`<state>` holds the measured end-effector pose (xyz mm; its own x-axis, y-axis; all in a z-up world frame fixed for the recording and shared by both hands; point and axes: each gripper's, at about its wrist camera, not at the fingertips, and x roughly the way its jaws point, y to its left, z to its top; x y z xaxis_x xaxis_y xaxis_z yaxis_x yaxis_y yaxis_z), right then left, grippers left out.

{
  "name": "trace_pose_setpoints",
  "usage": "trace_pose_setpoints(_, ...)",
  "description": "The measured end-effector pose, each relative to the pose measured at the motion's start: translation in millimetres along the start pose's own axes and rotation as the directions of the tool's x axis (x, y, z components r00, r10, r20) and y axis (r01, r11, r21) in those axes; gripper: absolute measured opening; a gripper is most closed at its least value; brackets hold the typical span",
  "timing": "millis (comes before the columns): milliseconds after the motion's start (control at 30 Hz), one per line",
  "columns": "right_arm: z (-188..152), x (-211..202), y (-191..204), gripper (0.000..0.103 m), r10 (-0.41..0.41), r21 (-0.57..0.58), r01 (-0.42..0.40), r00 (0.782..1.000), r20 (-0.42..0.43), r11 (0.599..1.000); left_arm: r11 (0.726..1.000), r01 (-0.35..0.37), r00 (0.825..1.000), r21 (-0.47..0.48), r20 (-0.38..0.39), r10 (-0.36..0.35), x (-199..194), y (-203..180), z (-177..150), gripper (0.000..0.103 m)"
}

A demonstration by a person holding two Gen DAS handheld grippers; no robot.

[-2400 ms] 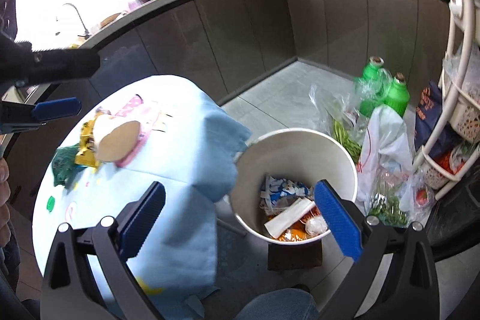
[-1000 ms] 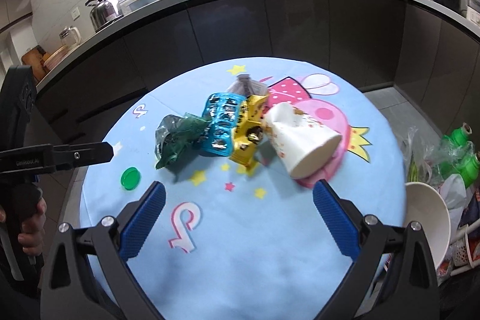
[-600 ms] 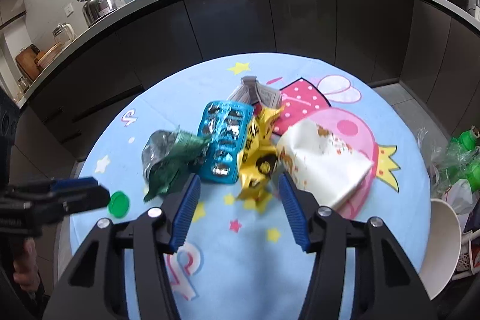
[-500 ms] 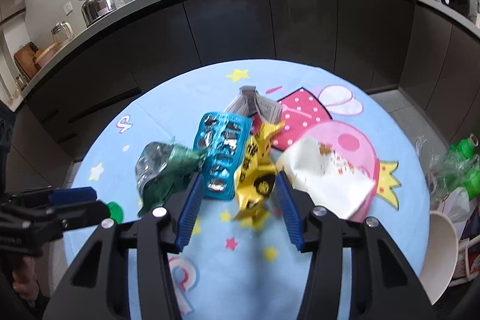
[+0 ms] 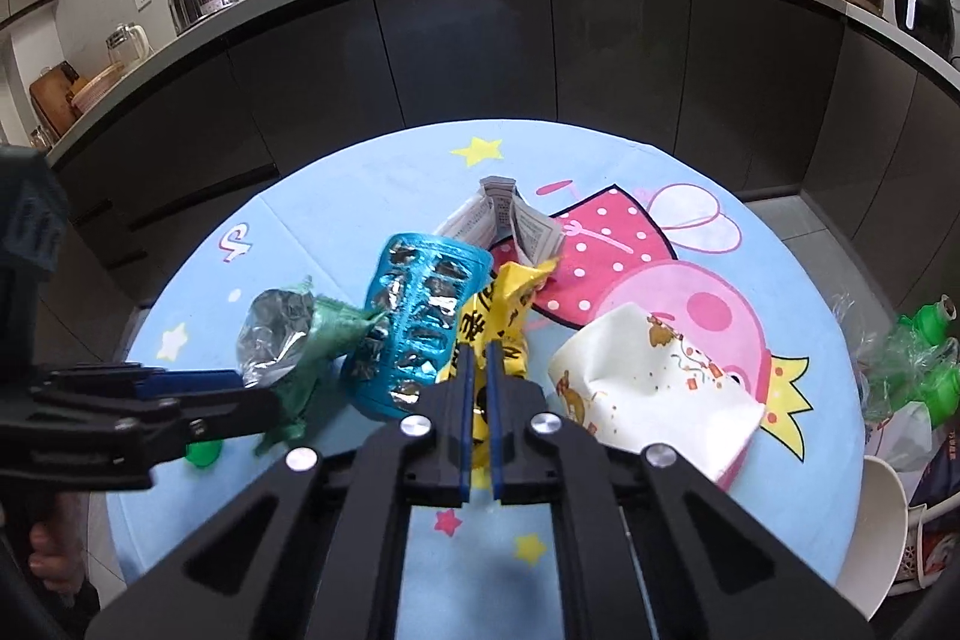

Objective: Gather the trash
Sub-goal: 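Grasp the green-silver foil wrapper with the left gripper while the right grasps the yellow snack bag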

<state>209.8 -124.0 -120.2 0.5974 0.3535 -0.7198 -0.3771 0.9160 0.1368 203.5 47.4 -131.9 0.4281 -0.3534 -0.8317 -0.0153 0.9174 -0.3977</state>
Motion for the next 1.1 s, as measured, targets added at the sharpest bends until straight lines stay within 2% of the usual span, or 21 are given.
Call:
trace_pose_setpoints(100,-3.2,-8.0,2.2,0.003,0.009,-0.001,-0.009,1.000,0.011,1.000,1.000,0.001,1.000,0.004,-0.015,-0.001,7.3,-0.4,1.9,0.027)
trace_pose_setpoints(167,-5.9,-12.1,3.9,0.003,0.006,-0.005,-0.006,1.000,0.013,1.000,1.000,0.005,0.999,-0.002,-0.032,-0.005,11.5,0.8,1.5,0.009)
trace_pose_setpoints(267,-9.7,-17.2,4.7,0.004,0.011,0.002,-0.011,1.000,0.019,1.000,1.000,-0.001,0.999,-0.007,-0.041,0.000,13.8,3.5,-1.4,0.000)
trace_pose_setpoints(367,-11.1,-17.1,2.5,0.007,-0.012,0.006,0.012,1.000,0.024,1.000,1.000,-0.011,0.999,-0.008,-0.038,0.011,10.0,7.1,-4.7,0.000)
trace_pose_setpoints(400,-10.4,-16.6,0.8,0.012,-0.013,0.014,0.012,1.000,0.026,1.000,1.000,-0.015,0.999,-0.007,-0.028,0.015,7.1,6.6,-5.1,0.000)
trace_pose_setpoints(433,-9.5,-15.4,-1.8,0.016,-0.008,0.023,0.008,1.000,0.028,1.000,1.000,-0.019,1.000,-0.007,-0.010,0.018,3.0,6.4,-5.6,0.003)
trace_pose_setpoints(500,-7.9,-14.0,-4.5,0.035,-0.019,0.031,0.018,0.999,0.030,0.999,1.000,-0.027,1.000,-0.010,0.016,0.027,-4.3,6.9,-6.0,0.024)
trace_pose_setpoints(533,-7.2,-12.7,-5.3,0.039,-0.033,0.025,0.032,0.999,0.030,0.999,0.999,-0.034,0.999,-0.017,0.037,0.035,-8.2,6.7,-5.1,0.047)
trace_pose_setpoints(567,-6.5,-11.0,-6.4,0.043,-0.038,0.022,0.038,0.999,0.027,0.999,0.999,-0.043,0.997,-0.021,0.055,0.044,-11.1,7.2,-4.3,0.056)
trace_pose_setpoints(600,-6.2,-9.2,-7.3,0.043,-0.037,0.021,0.037,0.999,0.023,0.999,0.998,-0.055,0.996,-0.018,0.070,0.056,-12.6,5.9,-2.6,0.056)
trace_pose_setpoints(733,-4.6,2.5,-5.3,0.043,-0.038,0.002,0.038,0.999,0.002,0.999,0.998,-0.060,0.997,-0.008,0.050,0.061,-0.8,0.9,5.9,0.057)
trace_pose_setpoints(900,-9.7,20.0,2.3,0.049,-0.048,-0.051,0.046,0.998,-0.039,0.998,0.995,-0.102,0.995,-0.020,0.019,0.103,22.4,4.6,15.7,0.059)
trace_pose_setpoints(967,-13.7,25.3,2.2,0.049,-0.046,-0.048,0.044,0.998,-0.053,0.998,0.992,-0.115,0.993,-0.043,0.008,0.115,28.7,10.5,17.2,0.063)
trace_pose_setpoints(1000,-15.5,26.9,1.3,0.047,-0.037,-0.041,0.035,0.998,-0.059,0.999,0.992,-0.118,0.993,-0.054,0.006,0.119,30.8,12.9,18.3,0.064)
trace_pose_setpoints(1067,-18.5,28.4,-0.2,0.035,-0.023,-0.028,0.021,0.997,-0.072,0.999,0.992,-0.110,0.994,-0.065,0.009,0.111,31.9,15.6,20.5,0.065)
trace_pose_setpoints(1100,-19.5,27.4,-1.1,0.033,-0.020,-0.022,0.019,0.997,-0.071,1.000,0.991,-0.114,0.993,-0.068,0.005,0.115,32.4,16.7,21.8,0.065)
